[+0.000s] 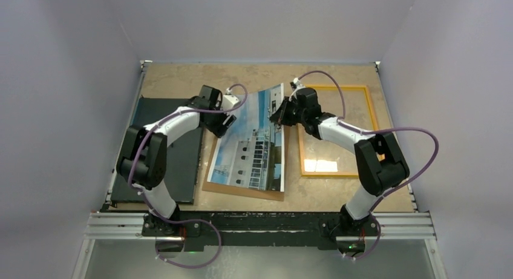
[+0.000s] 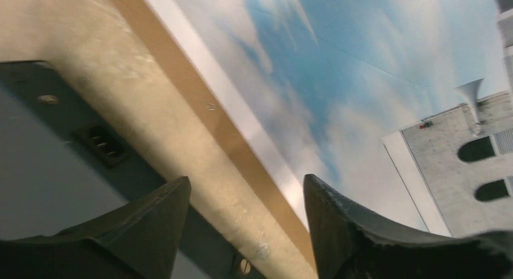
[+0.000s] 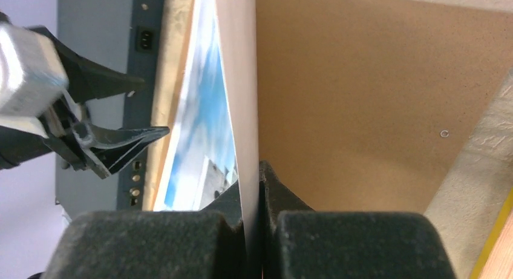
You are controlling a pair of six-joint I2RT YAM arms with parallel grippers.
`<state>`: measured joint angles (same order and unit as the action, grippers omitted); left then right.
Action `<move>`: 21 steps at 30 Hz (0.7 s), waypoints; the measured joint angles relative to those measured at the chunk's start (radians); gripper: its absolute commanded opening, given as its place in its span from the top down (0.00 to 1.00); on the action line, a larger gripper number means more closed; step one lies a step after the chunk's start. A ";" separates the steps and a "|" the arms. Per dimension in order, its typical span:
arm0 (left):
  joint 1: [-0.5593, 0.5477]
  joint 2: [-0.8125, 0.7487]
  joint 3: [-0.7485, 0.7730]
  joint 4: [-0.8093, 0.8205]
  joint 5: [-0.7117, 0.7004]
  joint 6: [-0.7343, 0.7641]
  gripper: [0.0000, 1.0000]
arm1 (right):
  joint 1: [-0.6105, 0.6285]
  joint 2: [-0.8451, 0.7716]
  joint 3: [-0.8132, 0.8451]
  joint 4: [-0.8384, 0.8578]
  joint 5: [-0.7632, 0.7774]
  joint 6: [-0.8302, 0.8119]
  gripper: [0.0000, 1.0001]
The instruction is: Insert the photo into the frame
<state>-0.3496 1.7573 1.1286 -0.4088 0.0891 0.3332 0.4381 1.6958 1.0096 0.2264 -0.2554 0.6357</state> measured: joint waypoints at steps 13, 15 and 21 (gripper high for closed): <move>-0.048 -0.188 0.463 -0.256 0.151 -0.012 0.12 | 0.037 -0.130 0.179 -0.170 0.190 0.153 1.00; -0.124 -0.200 0.496 -0.286 0.164 -0.023 0.11 | 0.071 -0.137 0.235 -0.212 0.275 0.204 1.00; -0.307 -0.208 0.518 -0.349 0.196 -0.061 0.14 | 0.135 -0.141 0.373 -0.307 0.438 0.324 1.00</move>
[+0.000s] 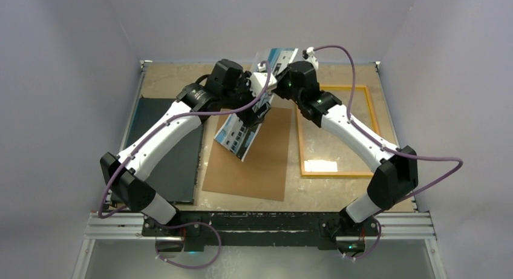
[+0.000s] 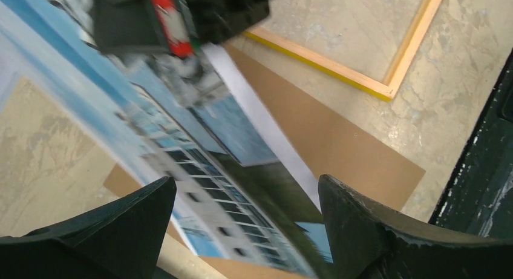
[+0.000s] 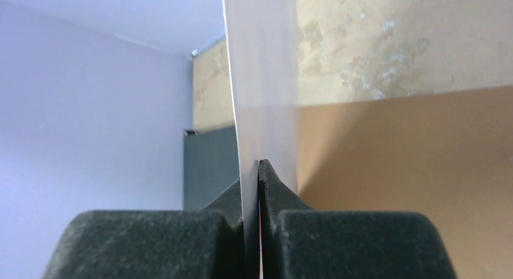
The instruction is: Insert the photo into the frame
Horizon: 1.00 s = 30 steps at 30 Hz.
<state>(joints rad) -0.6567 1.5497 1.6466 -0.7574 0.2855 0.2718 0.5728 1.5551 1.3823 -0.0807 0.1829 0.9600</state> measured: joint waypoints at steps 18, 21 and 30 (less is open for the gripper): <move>-0.164 -0.043 -0.102 0.069 -0.346 -0.037 0.41 | 0.023 0.112 0.188 -0.076 0.125 0.101 1.00; -0.166 -0.043 -0.105 0.094 -0.411 -0.023 0.53 | 0.023 0.111 0.188 -0.077 0.134 0.102 1.00; -0.165 -0.032 -0.142 0.132 -0.509 -0.015 0.95 | 0.023 0.087 0.133 -0.075 0.140 0.104 0.97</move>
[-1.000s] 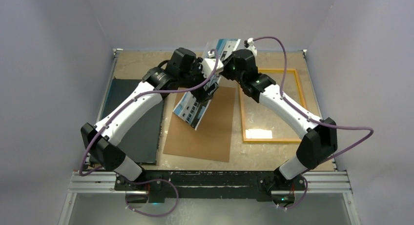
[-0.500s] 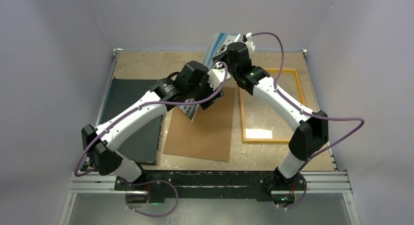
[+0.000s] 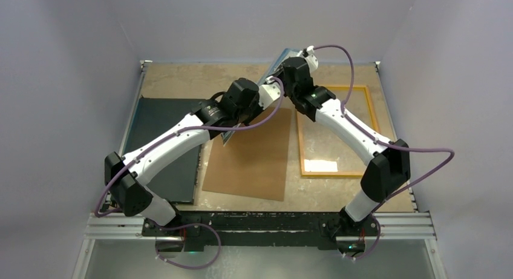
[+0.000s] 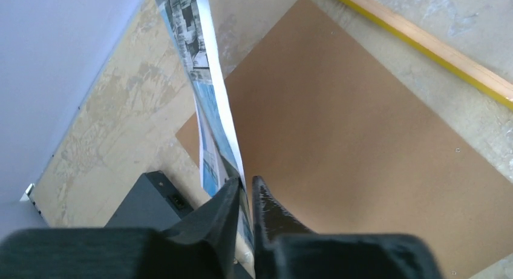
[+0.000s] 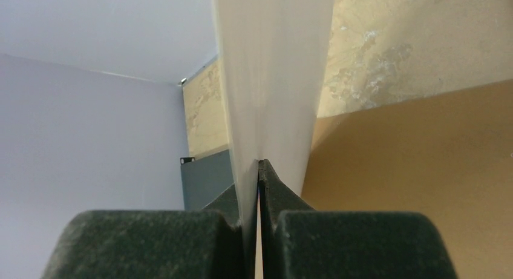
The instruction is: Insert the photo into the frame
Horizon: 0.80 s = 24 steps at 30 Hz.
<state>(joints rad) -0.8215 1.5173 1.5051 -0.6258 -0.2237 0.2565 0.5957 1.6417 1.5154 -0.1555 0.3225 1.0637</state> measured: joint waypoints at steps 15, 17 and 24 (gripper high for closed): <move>0.001 0.005 -0.035 0.006 -0.045 0.043 1.00 | 0.000 -0.078 -0.081 0.005 -0.080 -0.004 0.17; 0.002 0.005 -0.043 0.004 -0.033 0.062 1.00 | -0.002 -0.077 -0.078 -0.008 -0.112 -0.047 0.05; 0.012 -0.011 -0.045 -0.039 0.020 0.155 1.00 | -0.071 -0.172 -0.138 0.005 -0.361 -0.375 0.01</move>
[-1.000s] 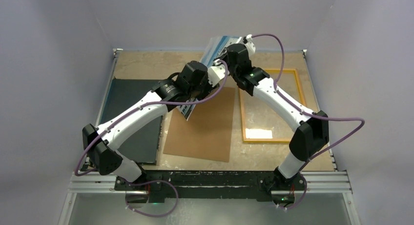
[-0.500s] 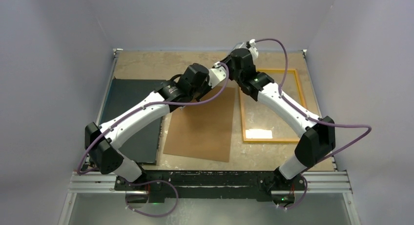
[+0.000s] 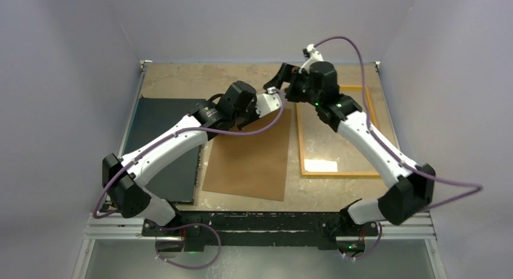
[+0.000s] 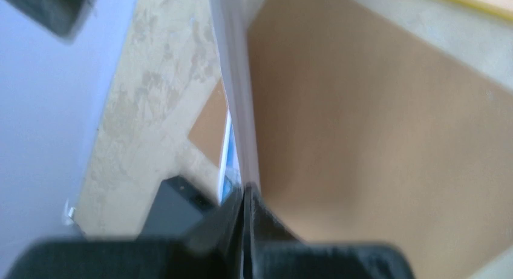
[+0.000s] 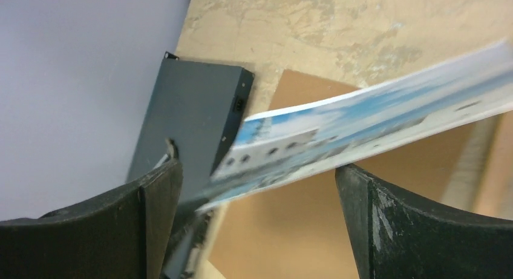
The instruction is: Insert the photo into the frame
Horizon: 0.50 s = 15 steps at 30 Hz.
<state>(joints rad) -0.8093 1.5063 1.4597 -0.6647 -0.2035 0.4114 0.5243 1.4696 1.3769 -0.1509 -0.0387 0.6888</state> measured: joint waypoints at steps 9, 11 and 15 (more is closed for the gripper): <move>0.016 -0.049 -0.012 -0.059 0.073 0.103 1.00 | -0.099 -0.264 -0.070 -0.050 -0.146 -0.435 0.02; 0.018 -0.049 -0.020 -0.076 0.079 0.121 1.00 | -0.096 -0.272 -0.069 -0.085 -0.154 -0.542 0.02; 0.017 -0.054 -0.035 -0.104 0.096 0.162 1.00 | -0.094 -0.328 -0.145 -0.094 -0.202 -0.724 0.05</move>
<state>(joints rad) -0.7925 1.4525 1.4242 -0.7685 -0.1078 0.5735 0.4301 1.1419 1.2320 -0.2447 -0.2409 -0.0353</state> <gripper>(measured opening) 0.002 0.967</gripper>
